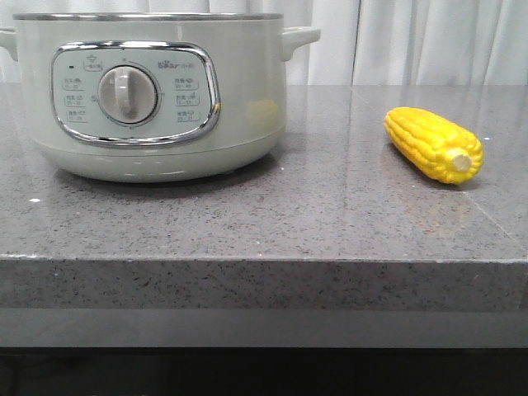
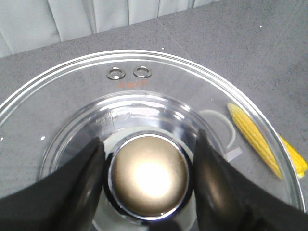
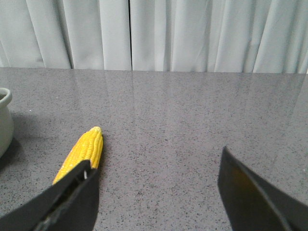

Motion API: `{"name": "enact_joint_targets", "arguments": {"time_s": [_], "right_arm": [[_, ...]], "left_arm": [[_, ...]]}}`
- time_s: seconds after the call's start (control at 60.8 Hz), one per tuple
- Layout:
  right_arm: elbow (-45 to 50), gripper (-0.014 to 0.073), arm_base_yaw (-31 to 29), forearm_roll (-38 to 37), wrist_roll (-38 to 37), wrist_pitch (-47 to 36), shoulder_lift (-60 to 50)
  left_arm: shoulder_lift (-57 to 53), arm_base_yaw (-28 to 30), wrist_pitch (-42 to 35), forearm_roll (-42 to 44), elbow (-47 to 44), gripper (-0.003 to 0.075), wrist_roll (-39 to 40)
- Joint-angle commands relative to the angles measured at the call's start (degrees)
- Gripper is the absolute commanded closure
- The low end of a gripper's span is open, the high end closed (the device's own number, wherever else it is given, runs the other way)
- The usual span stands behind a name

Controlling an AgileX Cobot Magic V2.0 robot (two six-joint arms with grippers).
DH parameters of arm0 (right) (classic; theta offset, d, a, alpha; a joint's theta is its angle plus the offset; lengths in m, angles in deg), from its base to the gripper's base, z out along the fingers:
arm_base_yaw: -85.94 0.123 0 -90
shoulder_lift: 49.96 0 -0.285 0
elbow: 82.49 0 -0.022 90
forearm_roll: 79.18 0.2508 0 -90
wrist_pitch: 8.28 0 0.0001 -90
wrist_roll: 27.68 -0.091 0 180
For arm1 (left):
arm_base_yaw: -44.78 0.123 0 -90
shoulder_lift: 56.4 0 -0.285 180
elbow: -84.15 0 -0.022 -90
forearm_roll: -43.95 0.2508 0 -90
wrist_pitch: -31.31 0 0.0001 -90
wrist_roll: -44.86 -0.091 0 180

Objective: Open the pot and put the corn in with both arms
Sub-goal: 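Lower the right gripper onto the yellow corn cob and grasp it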

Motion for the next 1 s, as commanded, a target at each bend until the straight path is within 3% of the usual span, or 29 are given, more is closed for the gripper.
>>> {"name": "enact_joint_targets", "arguments": {"time_s": [0.0, 0.197, 0.543, 0.987], "right_arm": [[-1.65, 0.0053, -0.20, 0.20, 0.07, -3.93, 1.08], [-2.32, 0.0053, -0.20, 0.20, 0.07, -2.28, 3.97], [-9.02, 0.0053, 2.21, 0.60, 0.07, 2.39, 20.14], [-26.91, 0.0053, 14.16, 4.83, 0.07, 4.17, 49.45]], "left_arm": [[-6.64, -0.44, -6.03, -1.00, -1.97, 0.0552, -0.15], [-17.73, -0.44, -6.24, -1.00, -14.78, 0.0552, -0.15], [-37.59, -0.44, -6.37, -1.00, -35.10, 0.0552, 0.79], [-53.06, -0.44, -6.25, -1.00, -44.31, 0.0552, 4.69]]}}
